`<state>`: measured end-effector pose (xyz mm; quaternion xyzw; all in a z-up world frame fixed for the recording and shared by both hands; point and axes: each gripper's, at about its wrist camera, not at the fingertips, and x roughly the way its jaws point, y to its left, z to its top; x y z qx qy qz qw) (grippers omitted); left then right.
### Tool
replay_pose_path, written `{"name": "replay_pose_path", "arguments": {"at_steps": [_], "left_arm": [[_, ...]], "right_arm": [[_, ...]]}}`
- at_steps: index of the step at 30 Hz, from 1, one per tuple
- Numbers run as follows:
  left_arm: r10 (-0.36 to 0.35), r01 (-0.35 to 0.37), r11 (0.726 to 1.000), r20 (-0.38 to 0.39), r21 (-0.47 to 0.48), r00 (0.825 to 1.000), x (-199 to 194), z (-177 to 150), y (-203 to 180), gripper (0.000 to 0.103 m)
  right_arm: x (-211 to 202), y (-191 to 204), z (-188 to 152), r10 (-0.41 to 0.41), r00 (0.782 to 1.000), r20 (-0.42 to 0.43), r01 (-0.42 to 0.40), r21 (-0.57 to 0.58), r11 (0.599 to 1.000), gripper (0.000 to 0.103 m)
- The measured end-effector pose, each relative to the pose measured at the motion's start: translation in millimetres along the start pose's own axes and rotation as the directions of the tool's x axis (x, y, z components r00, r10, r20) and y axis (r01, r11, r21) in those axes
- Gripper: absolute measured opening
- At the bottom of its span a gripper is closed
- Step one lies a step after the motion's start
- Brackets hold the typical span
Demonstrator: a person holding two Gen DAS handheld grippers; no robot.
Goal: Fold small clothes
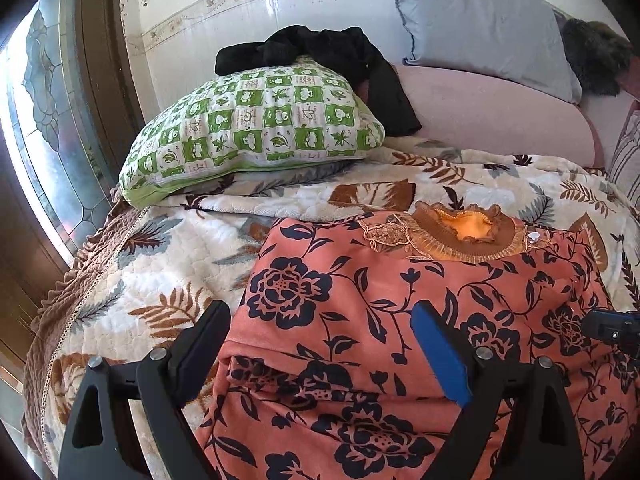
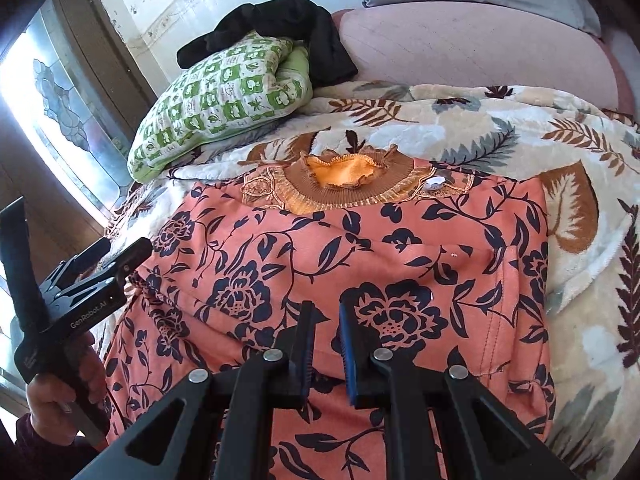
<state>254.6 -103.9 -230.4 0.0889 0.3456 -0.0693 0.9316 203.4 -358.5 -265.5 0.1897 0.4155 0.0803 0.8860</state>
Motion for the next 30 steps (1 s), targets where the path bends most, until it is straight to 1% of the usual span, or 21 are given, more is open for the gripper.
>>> {"name": "replay_pose_path", "arguments": {"at_steps": [3,5,6,7,8,9,11,13,14,16,18,19,20,21,22,23,24,26,27,29,30], "left_arm": [[-0.033,0.033,0.999,-0.086,-0.004,0.996,23,-6,-4,0.092],[-0.054,0.055,0.998,-0.170,0.003,0.984,44,-13,-10,0.092],[-0.049,0.053,0.998,-0.207,0.017,0.977,54,-16,-14,0.092],[-0.037,0.046,0.998,-0.222,0.039,0.974,60,-19,-17,0.092],[-0.022,0.037,0.997,-0.213,0.066,0.977,62,-21,-21,0.093],[-0.015,0.032,0.996,-0.198,0.083,0.980,61,-22,-24,0.093],[-0.038,0.050,0.997,-0.187,0.059,0.982,57,-18,-21,0.093],[-0.089,0.089,0.996,-0.135,-0.002,0.987,48,-11,-10,0.093],[-0.089,0.088,0.996,-0.110,-0.014,0.990,45,-7,-5,0.093],[-0.046,0.045,0.999,-0.095,-0.013,0.994,47,-1,4,0.093],[0.005,-0.007,1.000,-0.133,-0.019,0.991,59,-1,14,0.093],[0.023,-0.028,0.999,-0.183,-0.026,0.983,71,-4,19,0.093],[0.033,-0.040,0.999,-0.248,-0.025,0.968,85,-9,23,0.094],[0.032,-0.036,0.999,-0.270,-0.008,0.962,93,-14,23,0.098],[0.044,-0.043,0.999,-0.232,0.008,0.972,90,-15,23,0.100],[0.048,-0.046,0.999,-0.234,0.014,0.971,88,-13,23,0.101],[0.032,-0.033,0.999,-0.248,0.002,0.968,85,-11,24,0.101],[-0.028,0.017,0.998,-0.215,-0.052,0.976,72,-8,33,0.101],[-0.048,0.032,0.996,-0.200,-0.080,0.979,65,-7,38,0.101],[-0.068,0.046,0.992,-0.187,-0.120,0.980,50,-8,52,0.101],[-0.066,0.042,0.990,-0.179,-0.135,0.982,40,-12,61,0.101]], "right_arm": [[10,-8,-2,-0.011,0.999,-0.037,0.012,0.023,1.000,0.015],[21,-18,-4,-0.021,0.996,-0.082,0.026,0.058,0.998,0.015],[28,-23,-5,-0.026,0.993,-0.113,0.035,0.076,0.996,0.015],[37,-28,-6,-0.035,0.988,-0.151,0.049,0.089,0.995,0.015],[43,-32,-8,-0.026,0.985,-0.171,0.044,0.103,0.994,0.015],[44,-35,-8,-0.012,0.987,-0.163,0.031,0.115,0.993,0.015],[43,-35,-4,-0.008,0.985,-0.175,0.027,0.107,0.994,0.015],[34,-35,0,-0.018,0.992,-0.123,0.031,0.101,0.994,0.015],[28,-37,3,-0.041,0.995,-0.087,0.050,0.099,0.994,0.015],[22,-46,9,-0.099,0.994,-0.049,0.105,0.126,0.986,0.015],[23,-65,11,-0.120,0.992,-0.042,0.126,0.200,0.972,0.015],[28,-75,10,-0.125,0.990,-0.063,0.136,0.227,0.964,0.016],[36,-84,9,-0.129,0.987,-0.099,0.150,0.244,0.958,0.016],[41,-91,7,-0.100,0.989,-0.106,0.125,0.261,0.957,0.016],[40,-94,7,-0.083,0.993,-0.082,0.103,0.275,0.956,0.016],[38,-93,9,-0.081,0.993,-0.086,0.101,0.278,0.955,0.017],[37,-91,11,-0.072,0.993,-0.097,0.096,0.272,0.958,0.019],[30,-84,11,-0.025,0.997,-0.073,0.043,0.260,0.965,0.020],[23,-80,10,-0.015,0.999,-0.050,0.027,0.253,0.967,0.024],[8,-71,9,0.004,1.000,-0.003,-0.003,0.228,0.974,0.042],[-1,-67,7,0.012,1.000,0.022,-0.017,0.216,0.976,0.069]]}}
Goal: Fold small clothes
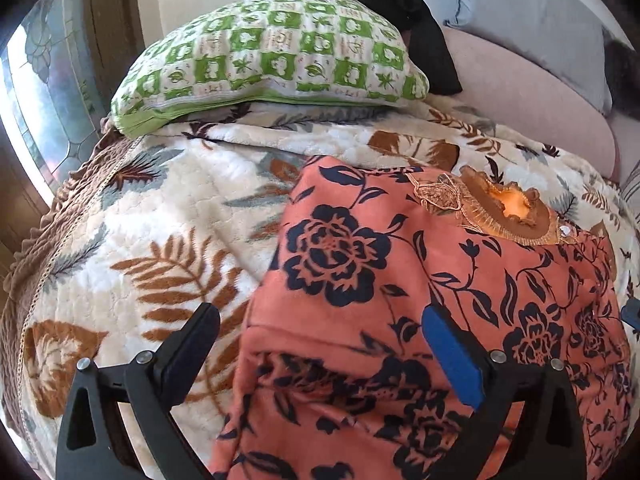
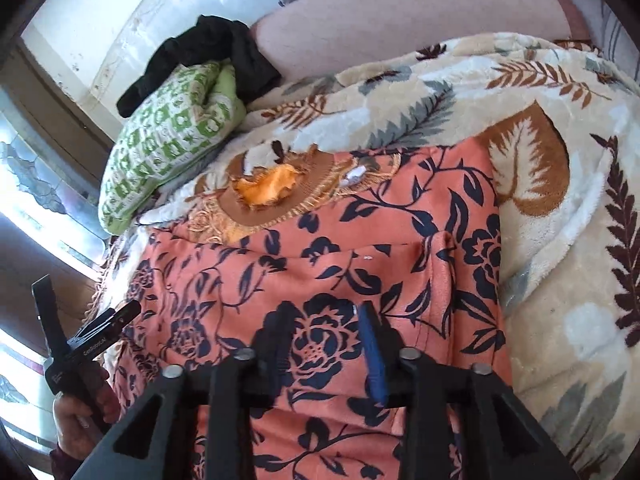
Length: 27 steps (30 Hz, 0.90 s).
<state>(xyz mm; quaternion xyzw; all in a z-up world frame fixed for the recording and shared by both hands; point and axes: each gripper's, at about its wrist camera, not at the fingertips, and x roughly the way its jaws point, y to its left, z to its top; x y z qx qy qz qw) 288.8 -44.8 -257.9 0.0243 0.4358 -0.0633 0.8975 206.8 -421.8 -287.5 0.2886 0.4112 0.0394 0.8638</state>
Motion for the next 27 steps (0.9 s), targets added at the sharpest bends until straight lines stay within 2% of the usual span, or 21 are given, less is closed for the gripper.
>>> {"name": "replay_pose_path", "arguments": {"at_steps": [1,3,5,9,10,11,13,15,19,22,23,24,25,26,27], "left_arm": [[0.007,-0.007,1.000,0.012,-0.012,1.000,-11,-6,10,0.101],[0.025,-0.025,0.999,0.020,-0.044,0.999,-30,-20,35,0.101],[0.018,-0.017,0.995,0.007,-0.098,1.000,-47,-37,65,0.101],[-0.085,0.070,0.971,-0.054,-0.227,0.995,-74,-82,121,0.100],[-0.104,0.086,0.966,-0.064,-0.245,0.992,-80,-91,130,0.099],[-0.116,0.094,0.963,-0.074,-0.252,0.991,-85,-100,135,0.093],[-0.154,0.124,0.962,-0.107,-0.244,0.982,-92,-118,136,0.082],[-0.185,0.153,0.963,-0.134,-0.222,0.974,-95,-129,131,0.064],[-0.178,0.152,0.975,-0.164,-0.161,0.970,-92,-139,113,0.063],[-0.207,0.176,0.974,-0.241,-0.142,0.948,-78,-144,103,0.063],[-0.202,0.172,0.976,-0.251,-0.137,0.947,-76,-145,100,0.063],[-0.199,0.173,0.977,-0.239,-0.126,0.950,-78,-145,97,0.062],[-0.225,0.203,0.972,-0.231,-0.117,0.946,-80,-145,94,0.061],[-0.268,0.249,0.962,-0.225,-0.112,0.937,-82,-146,91,0.054],[-0.295,0.278,0.955,-0.225,-0.107,0.929,-83,-147,87,0.042]], "right_arm": [[-12,3,-4,0.019,0.999,0.037,-0.019,-0.006,1.000,0.077],[-37,6,-12,0.048,0.994,0.102,-0.047,-0.008,0.999,0.077],[-52,9,-19,0.087,0.992,0.090,-0.086,-0.013,0.996,0.077],[-81,3,-57,0.110,0.993,0.049,-0.109,-0.015,0.994,0.077],[-88,-2,-69,0.105,0.994,0.038,-0.105,-0.012,0.994,0.077],[-95,-7,-78,0.099,0.995,0.029,-0.099,-0.003,0.995,0.077],[-108,-21,-95,0.097,0.995,0.022,-0.098,0.035,0.995,0.077],[-121,-34,-110,0.112,0.993,0.027,-0.114,0.086,0.990,0.077],[-147,-55,-135,0.106,0.993,0.051,-0.113,0.162,0.980,0.077],[-165,-71,-150,0.109,0.992,0.068,-0.121,0.214,0.969,0.077],[-170,-77,-155,0.111,0.991,0.071,-0.125,0.234,0.964,0.077],[-174,-83,-160,0.113,0.991,0.073,-0.128,0.253,0.959,0.077],[-176,-90,-165,0.115,0.991,0.072,-0.131,0.270,0.954,0.077],[-178,-96,-168,0.117,0.991,0.071,-0.133,0.290,0.948,0.077],[-179,-102,-172,0.120,0.990,0.071,-0.137,0.311,0.941,0.077]]}}
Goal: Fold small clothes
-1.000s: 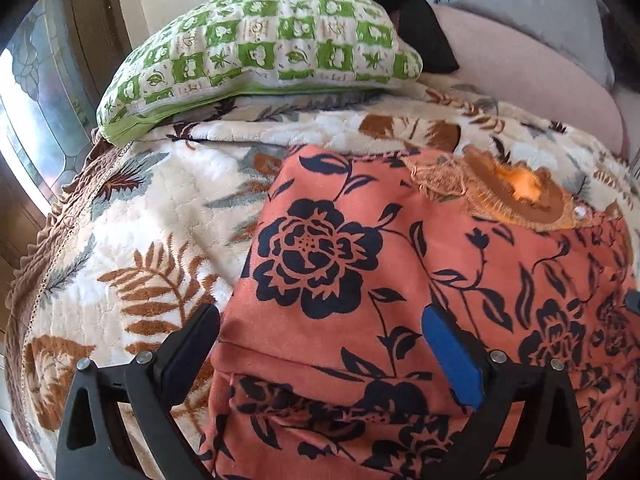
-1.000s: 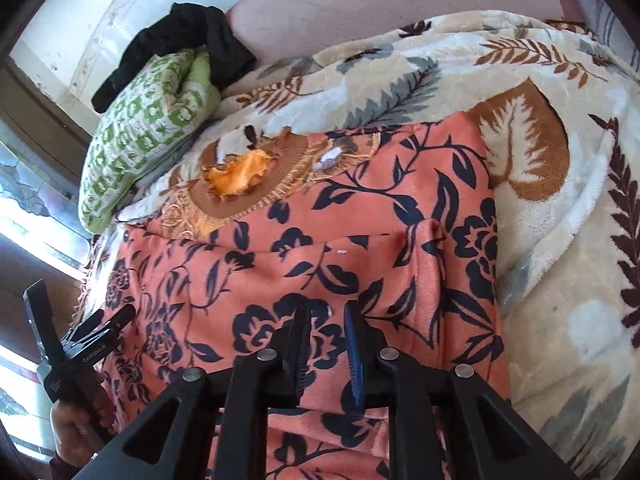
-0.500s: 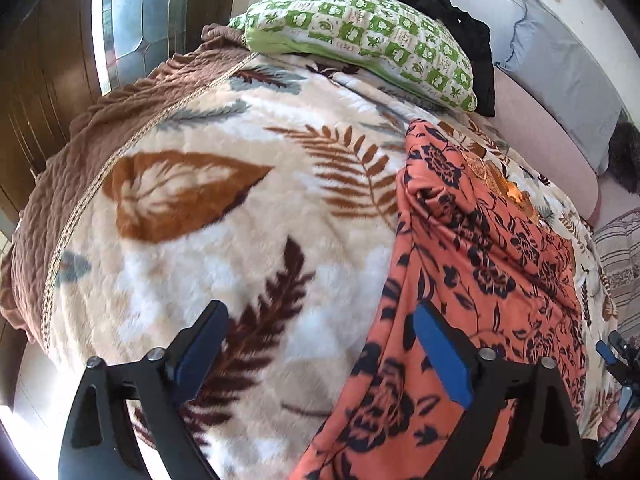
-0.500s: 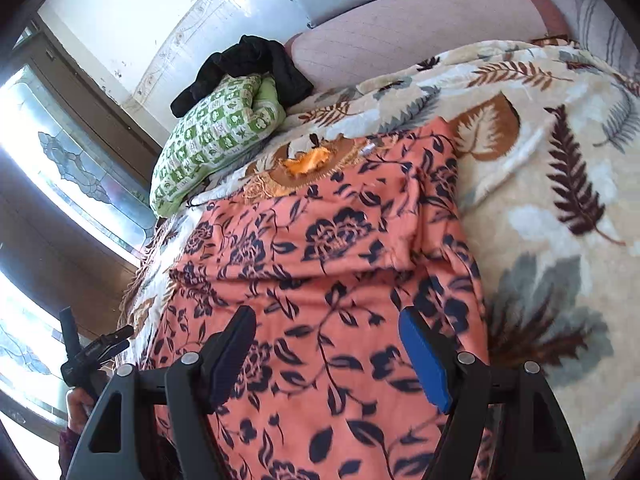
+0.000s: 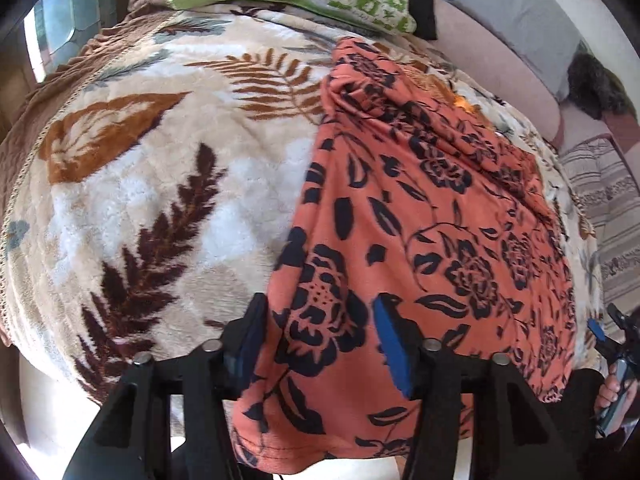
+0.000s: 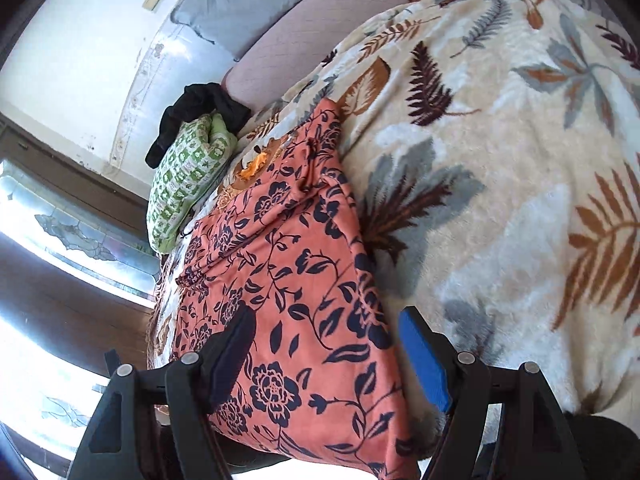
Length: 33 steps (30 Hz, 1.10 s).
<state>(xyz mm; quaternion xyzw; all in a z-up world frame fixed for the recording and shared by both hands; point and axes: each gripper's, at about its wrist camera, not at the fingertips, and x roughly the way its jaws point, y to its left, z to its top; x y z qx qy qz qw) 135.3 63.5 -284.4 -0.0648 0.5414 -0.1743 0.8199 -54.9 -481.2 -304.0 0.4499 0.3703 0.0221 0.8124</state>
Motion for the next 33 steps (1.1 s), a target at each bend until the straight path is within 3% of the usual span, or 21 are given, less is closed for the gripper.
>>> {"name": "replay_pose_path", "arguments": {"at_steps": [2,5,8,11,13,14,15,16,20,21,24,26,27,29,30,31,32,33], "left_arm": [[0.030,-0.029,0.999,-0.007,0.039,1.000,3,-2,-7,0.038],[0.017,-0.017,1.000,-0.021,0.015,1.000,6,1,-5,0.039],[-0.061,0.060,0.998,-0.044,-0.016,0.997,9,5,0,0.063],[-0.062,0.062,0.998,-0.048,0.003,0.997,10,6,-3,0.063],[-0.052,0.055,0.997,-0.048,0.047,0.997,8,4,-10,0.056],[-0.050,0.054,0.996,-0.054,0.072,0.997,9,4,-13,0.037],[-0.057,0.062,0.994,-0.060,0.091,0.997,8,4,-14,0.022],[-0.076,0.082,0.992,-0.069,0.097,0.995,8,3,-15,0.018],[-0.057,0.068,0.991,-0.098,0.114,0.994,10,3,-15,0.019],[-0.049,0.060,0.994,-0.118,0.095,0.992,14,4,-12,0.033],[-0.095,0.104,0.993,-0.142,0.059,0.985,13,2,-6,0.050],[-0.055,0.073,0.991,-0.152,0.117,0.987,11,-2,-13,0.051],[-0.030,0.053,0.987,-0.155,0.149,0.988,12,-4,-17,0.051],[-0.004,0.033,0.983,-0.156,0.181,0.988,14,-6,-22,0.049],[0.004,0.027,0.981,-0.157,0.194,0.988,15,-6,-24,0.032],[0.012,0.020,0.979,-0.157,0.204,0.988,16,-5,-25,0.020],[0.005,0.028,0.979,-0.160,0.202,0.987,16,-5,-25,0.012],[-0.005,0.037,0.979,-0.161,0.198,0.987,16,-4,-24,0.011]], "right_arm": [[-1,-14,-2,0.016,1.000,-0.003,-0.016,0.046,0.999,0.077],[2,-29,-4,0.054,0.998,-0.012,-0.052,0.107,0.993,0.077],[14,-33,-7,0.086,0.995,-0.044,-0.080,0.124,0.989,0.076],[30,-36,-9,0.085,0.993,-0.077,-0.074,0.133,0.988,0.075],[37,-38,-10,0.110,0.991,-0.076,-0.098,0.144,0.985,0.072],[39,-37,-10,0.134,0.987,-0.084,-0.121,0.148,0.982,0.066],[43,-35,-11,0.172,0.978,-0.114,-0.155,0.151,0.976,0.048],[49,-32,-15,0.195,0.969,-0.155,-0.172,0.150,0.974,0.037],[57,-10,-32,0.140,0.963,-0.230,-0.136,0.034,0.990,0.037],[56,-7,-32,0.124,0.966,-0.229,-0.124,0.016,0.992,0.037],[56,-8,-35,0.095,0.971,-0.219,-0.093,0.022,0.995,0.039],[54,-4,-37,0.077,0.974,-0.215,-0.079,-0.002,0.997,0.046],[53,-1,-39,0.076,0.974,-0.213,-0.083,-0.021,0.996,0.056],[52,7,-41,0.054,0.977,-0.207,-0.071,-0.077,0.994,0.059],[55,14,-43,0.024,0.978,-0.210,-0.051,-0.123,0.991,0.057],[57,20,-44,-0.009,0.977,-0.212,-0.028,-0.168,0.985,0.041],[60,25,-45,-0.050,0.976,-0.210,0.007,-0.204,0.979,0.029],[61,26,-46,-0.083,0.973,-0.213,0.034,-0.225,0.974,0.015]]}}
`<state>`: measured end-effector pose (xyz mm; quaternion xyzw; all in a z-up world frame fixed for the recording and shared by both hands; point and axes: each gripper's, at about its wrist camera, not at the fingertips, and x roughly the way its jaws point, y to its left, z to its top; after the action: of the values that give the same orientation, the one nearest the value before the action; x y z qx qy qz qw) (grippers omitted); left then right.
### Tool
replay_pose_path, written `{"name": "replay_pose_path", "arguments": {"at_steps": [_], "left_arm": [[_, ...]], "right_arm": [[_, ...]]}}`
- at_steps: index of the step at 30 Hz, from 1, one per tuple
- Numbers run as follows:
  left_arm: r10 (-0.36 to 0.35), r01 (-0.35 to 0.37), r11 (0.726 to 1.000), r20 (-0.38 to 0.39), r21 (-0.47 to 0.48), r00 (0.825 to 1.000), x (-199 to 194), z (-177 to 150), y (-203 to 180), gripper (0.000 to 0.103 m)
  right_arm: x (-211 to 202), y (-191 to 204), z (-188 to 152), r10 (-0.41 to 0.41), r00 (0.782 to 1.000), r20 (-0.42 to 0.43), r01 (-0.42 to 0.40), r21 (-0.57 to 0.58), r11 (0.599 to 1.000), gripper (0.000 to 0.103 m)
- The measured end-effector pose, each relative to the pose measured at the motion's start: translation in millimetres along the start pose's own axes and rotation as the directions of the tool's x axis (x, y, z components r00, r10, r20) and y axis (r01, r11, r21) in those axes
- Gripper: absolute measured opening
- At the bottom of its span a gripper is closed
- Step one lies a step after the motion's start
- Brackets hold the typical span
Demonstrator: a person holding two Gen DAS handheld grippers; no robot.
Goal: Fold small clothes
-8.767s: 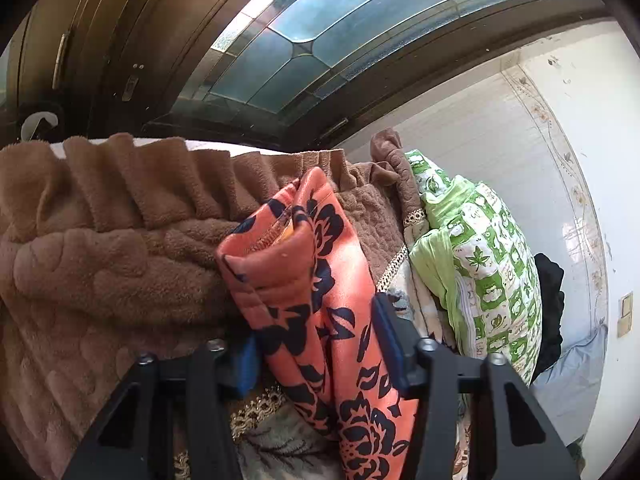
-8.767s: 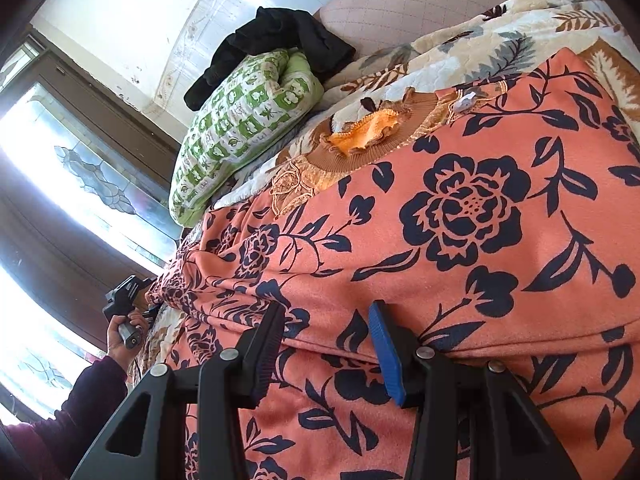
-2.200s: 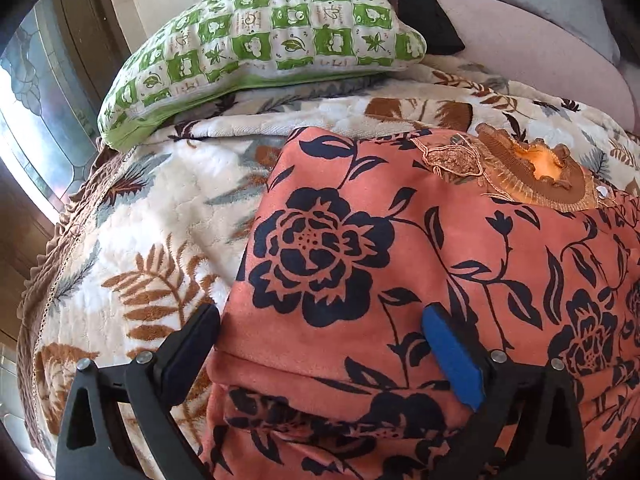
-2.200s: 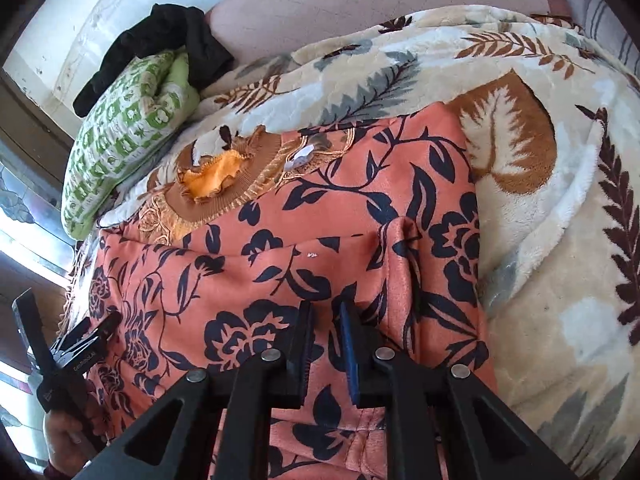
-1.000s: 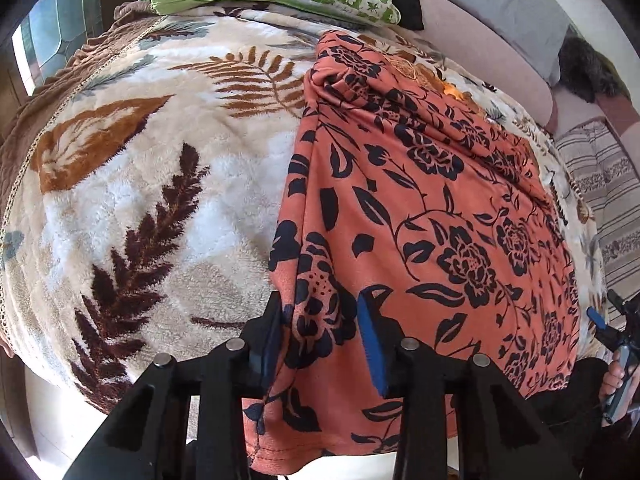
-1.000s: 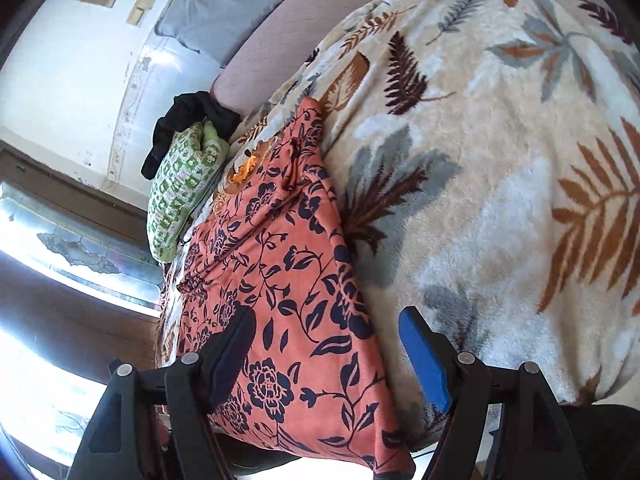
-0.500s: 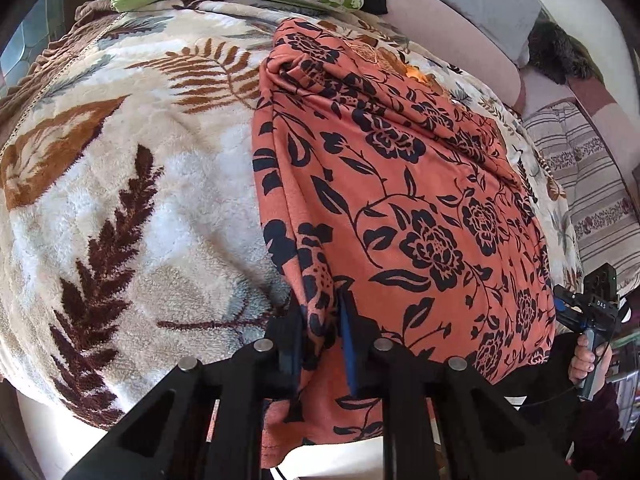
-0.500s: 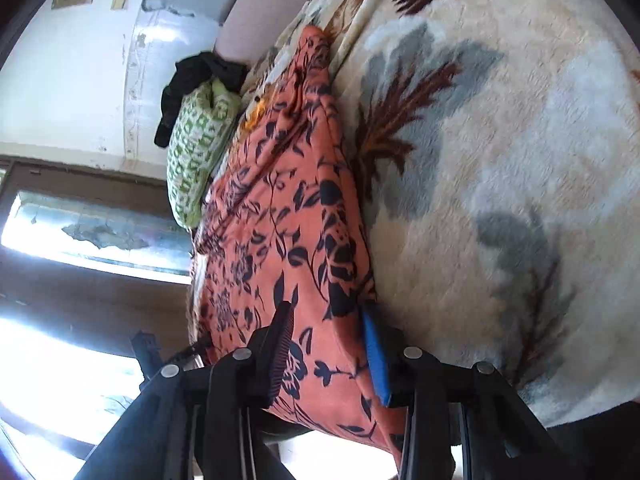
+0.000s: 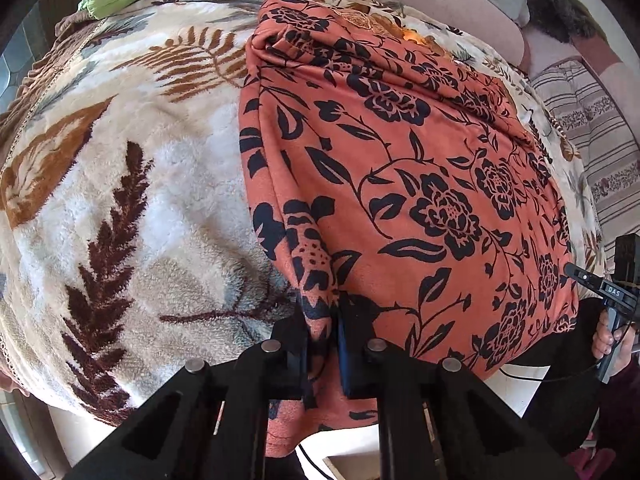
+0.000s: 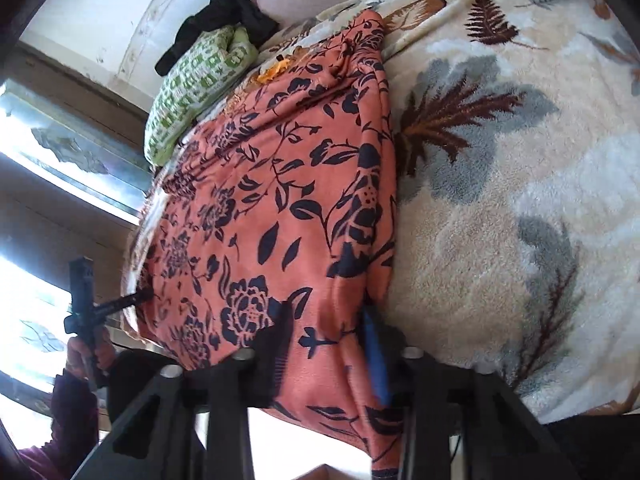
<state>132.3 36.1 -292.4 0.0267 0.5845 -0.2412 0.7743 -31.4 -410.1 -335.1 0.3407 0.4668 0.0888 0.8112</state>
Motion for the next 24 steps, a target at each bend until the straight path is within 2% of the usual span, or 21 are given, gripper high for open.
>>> {"name": "replay_pose_path", "arguments": {"at_steps": [2,4,8,11,13,16,18,20,21,23,24], "left_arm": [[-0.007,0.007,1.000,0.001,0.005,1.000,-2,1,1,0.009],[-0.049,0.049,0.999,0.012,-0.003,0.999,-9,3,3,0.009],[-0.148,0.149,0.989,0.054,-0.017,0.988,-35,16,10,0.009],[-0.211,0.214,0.976,0.099,-0.023,0.972,-56,39,11,0.009],[-0.252,0.259,0.965,0.133,-0.035,0.959,-69,64,13,0.009],[-0.267,0.281,0.958,0.178,-0.059,0.947,-75,119,13,0.009],[-0.252,0.270,0.961,0.205,-0.066,0.946,-70,161,15,0.009],[-0.232,0.260,0.959,0.220,-0.112,0.948,-49,207,17,0.010],[-0.223,0.256,0.957,0.220,-0.135,0.950,-36,226,19,0.010],[-0.175,0.212,0.963,0.208,-0.169,0.962,-4,254,23,0.010],[-0.152,0.188,0.964,0.193,-0.186,0.969,11,261,24,0.011]], "right_arm": [[0,-1,3,0.002,1.000,-0.007,-0.002,0.014,1.000,0.013],[-4,-1,7,0.024,1.000,-0.007,-0.024,0.026,0.999,0.012],[-16,8,23,0.126,0.992,0.018,-0.126,0.037,0.991,0.011],[-29,19,46,0.220,0.972,0.077,-0.224,0.038,0.974,0.011],[-36,23,68,0.266,0.956,0.125,-0.273,0.044,0.961,0.011],[-41,24,113,0.310,0.928,0.208,-0.328,0.063,0.942,0.008],[-42,19,151,0.315,0.901,0.298,-0.353,0.085,0.932,0.007],[-35,7,192,0.285,0.882,0.375,-0.352,0.123,0.928,0.007],[-26,-1,212,0.269,0.880,0.392,-0.350,0.153,0.924,0.007],[-7,-13,244,0.214,0.893,0.395,-0.310,0.198,0.930,0.008],[1,-16,253,0.194,0.901,0.388,-0.289,0.205,0.935,0.011]]}}
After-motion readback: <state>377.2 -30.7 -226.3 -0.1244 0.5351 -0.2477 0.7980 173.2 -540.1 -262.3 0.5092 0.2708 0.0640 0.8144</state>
